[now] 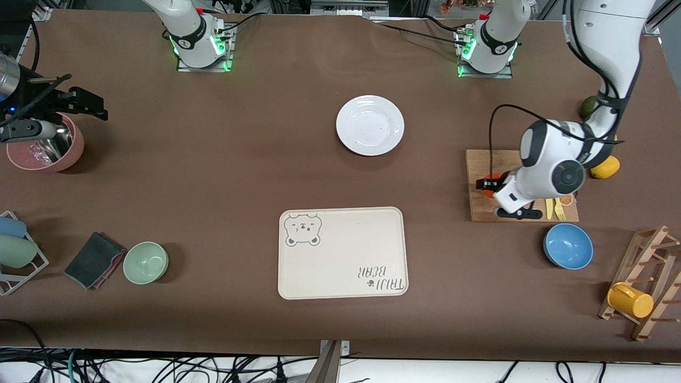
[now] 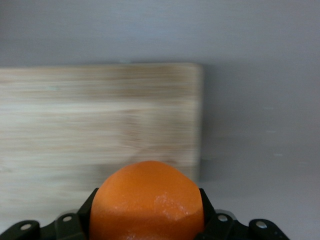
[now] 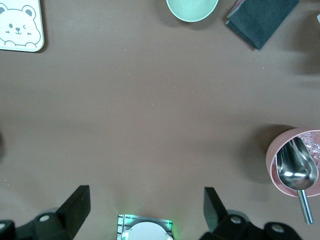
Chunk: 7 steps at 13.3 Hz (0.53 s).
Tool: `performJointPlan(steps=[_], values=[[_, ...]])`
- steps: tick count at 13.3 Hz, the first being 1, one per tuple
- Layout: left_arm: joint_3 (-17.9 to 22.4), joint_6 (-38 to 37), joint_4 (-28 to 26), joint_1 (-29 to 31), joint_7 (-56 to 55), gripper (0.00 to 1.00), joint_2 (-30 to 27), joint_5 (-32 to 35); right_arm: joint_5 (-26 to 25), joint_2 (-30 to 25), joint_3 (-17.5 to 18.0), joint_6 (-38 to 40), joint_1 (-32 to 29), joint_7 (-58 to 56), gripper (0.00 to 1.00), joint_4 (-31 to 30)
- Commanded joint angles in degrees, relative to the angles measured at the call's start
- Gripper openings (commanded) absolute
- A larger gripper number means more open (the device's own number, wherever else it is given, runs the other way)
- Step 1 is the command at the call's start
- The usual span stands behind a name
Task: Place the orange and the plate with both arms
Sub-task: 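Carry the orange with the left gripper onto the white plate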
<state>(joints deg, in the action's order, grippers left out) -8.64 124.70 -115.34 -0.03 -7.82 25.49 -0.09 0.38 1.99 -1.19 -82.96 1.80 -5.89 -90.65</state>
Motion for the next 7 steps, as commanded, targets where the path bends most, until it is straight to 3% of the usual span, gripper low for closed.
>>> performJointPlan(steps=[1,5,7], values=[[-2.9,-2.1,1.0,-3.4,-9.1,0.20,-0.6,-0.3,0.1,0.6,0.1,-0.1,0.0,0.4,1.00,1.1],[-16.2,-1.7,1.4,-3.8,-30.0,0.20,0.8,-0.3,0.1,0.6,0.1,-0.2,0.0,0.4,1.00,1.0],[-20.3,-1.7,1.8,-6.3,-38.5,0.20,1.4,-0.3,0.1,0.7,0.1,-0.1,0.0,0.3,1.00,1.0]])
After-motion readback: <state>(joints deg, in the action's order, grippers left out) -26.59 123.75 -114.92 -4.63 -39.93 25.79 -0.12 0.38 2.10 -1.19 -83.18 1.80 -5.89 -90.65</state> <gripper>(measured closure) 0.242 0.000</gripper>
